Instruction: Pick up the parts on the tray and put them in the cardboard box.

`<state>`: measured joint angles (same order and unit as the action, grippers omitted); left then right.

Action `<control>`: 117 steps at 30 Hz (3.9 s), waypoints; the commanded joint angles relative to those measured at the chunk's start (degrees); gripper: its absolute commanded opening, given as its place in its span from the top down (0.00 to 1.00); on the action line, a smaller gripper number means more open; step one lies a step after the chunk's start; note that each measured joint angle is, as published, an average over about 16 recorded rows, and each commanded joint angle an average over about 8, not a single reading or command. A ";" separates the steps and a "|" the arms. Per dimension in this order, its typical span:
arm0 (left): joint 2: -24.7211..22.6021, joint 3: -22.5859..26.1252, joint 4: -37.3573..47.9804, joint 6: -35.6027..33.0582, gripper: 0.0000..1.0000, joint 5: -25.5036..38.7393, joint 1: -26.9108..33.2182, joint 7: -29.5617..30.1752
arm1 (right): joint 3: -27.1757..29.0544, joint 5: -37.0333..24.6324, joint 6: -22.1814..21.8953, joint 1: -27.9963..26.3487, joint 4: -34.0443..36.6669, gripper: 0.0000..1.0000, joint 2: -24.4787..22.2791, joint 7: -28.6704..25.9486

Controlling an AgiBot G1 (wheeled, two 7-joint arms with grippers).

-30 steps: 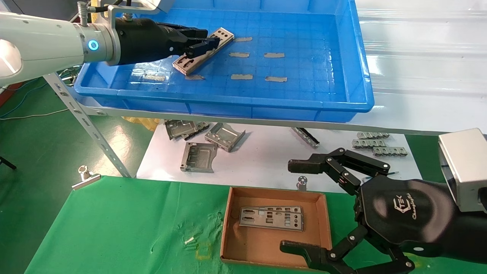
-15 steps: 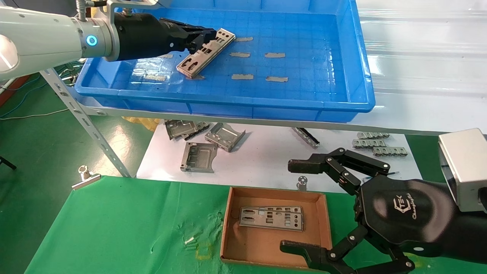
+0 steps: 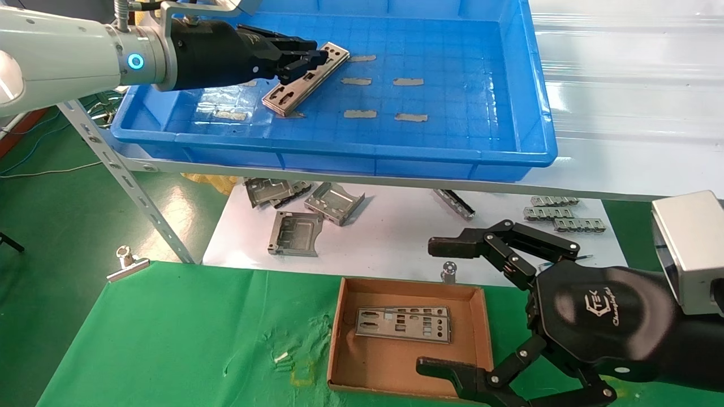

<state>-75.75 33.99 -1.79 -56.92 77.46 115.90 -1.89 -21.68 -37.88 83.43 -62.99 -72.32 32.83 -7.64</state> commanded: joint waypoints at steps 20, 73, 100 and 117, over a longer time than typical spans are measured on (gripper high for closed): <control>-0.24 -0.18 1.27 -1.06 0.83 -0.34 -0.17 1.62 | -0.01 0.01 0.00 0.00 0.00 0.00 0.00 0.00; 2.20 -1.81 -1.09 -8.27 1.00 -2.97 3.74 -0.18 | -0.03 0.02 -0.01 -0.01 0.00 0.00 -0.01 0.01; 11.92 11.66 -29.65 -34.42 1.00 -14.52 -13.41 -1.42 | -0.04 0.03 -0.01 -0.01 0.00 0.00 -0.01 0.02; -1.71 20.18 -17.42 -21.94 1.00 -8.14 -22.51 -26.36 | -0.05 0.03 -0.02 -0.01 0.00 0.00 -0.02 0.02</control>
<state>-76.65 54.53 -20.84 -78.81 69.16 93.59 -26.77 -21.72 -37.85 83.41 -63.00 -72.32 32.81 -7.62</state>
